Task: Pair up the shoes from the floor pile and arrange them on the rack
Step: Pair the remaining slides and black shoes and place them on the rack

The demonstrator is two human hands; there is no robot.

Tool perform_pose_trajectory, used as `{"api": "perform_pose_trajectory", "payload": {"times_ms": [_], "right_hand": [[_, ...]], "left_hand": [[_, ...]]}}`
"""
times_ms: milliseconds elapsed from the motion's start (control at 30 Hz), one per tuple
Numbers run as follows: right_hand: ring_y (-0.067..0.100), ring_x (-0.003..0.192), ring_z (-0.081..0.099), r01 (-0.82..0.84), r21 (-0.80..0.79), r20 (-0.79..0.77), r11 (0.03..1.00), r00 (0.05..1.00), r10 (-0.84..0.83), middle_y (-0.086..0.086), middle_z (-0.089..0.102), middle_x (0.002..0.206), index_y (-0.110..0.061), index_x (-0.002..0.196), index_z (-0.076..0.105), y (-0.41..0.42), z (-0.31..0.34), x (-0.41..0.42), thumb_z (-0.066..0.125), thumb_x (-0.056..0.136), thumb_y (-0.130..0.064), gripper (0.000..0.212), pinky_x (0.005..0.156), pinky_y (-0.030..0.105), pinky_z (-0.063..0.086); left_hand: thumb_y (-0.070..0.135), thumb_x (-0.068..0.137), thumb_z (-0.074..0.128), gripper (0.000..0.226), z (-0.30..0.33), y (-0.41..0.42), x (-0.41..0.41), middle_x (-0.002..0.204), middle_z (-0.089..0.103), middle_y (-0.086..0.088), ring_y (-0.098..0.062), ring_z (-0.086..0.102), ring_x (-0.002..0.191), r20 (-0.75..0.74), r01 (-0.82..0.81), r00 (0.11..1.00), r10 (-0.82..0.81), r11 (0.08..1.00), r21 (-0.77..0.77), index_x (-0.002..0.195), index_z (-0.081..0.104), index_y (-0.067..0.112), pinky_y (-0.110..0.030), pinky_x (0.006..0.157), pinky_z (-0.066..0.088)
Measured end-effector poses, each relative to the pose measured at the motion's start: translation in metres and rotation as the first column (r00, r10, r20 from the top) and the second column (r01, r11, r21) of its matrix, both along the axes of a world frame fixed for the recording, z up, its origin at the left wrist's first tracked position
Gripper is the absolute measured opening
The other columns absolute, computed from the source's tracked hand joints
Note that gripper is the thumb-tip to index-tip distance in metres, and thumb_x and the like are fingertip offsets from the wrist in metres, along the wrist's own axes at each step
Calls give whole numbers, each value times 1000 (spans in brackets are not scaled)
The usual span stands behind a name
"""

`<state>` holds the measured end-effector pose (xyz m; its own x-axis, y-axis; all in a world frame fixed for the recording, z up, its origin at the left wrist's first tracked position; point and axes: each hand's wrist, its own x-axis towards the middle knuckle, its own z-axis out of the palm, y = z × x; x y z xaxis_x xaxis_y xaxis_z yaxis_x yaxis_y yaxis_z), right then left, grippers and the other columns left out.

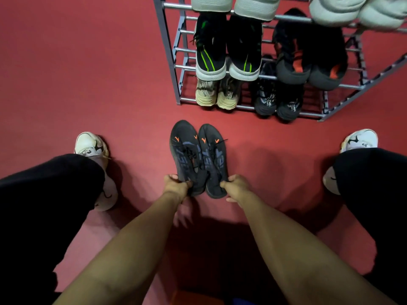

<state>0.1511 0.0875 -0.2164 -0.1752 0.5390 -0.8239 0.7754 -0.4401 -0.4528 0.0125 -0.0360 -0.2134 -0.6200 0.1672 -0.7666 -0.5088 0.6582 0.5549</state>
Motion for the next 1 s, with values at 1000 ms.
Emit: {"api": "perform_pose_trajectory", "payload": {"times_ms": [1000], "right_hand": [[14, 78, 66, 168, 213, -740, 963, 671, 46, 5, 69, 88, -14, 94, 64, -25, 439, 79, 56, 97, -15, 9, 57, 29, 56]], "left_hand": [[15, 88, 61, 5, 426, -20, 12, 68, 53, -7, -16, 52, 59, -242, 382, 924, -296, 709, 592, 92, 58, 14, -23, 51, 51]]}}
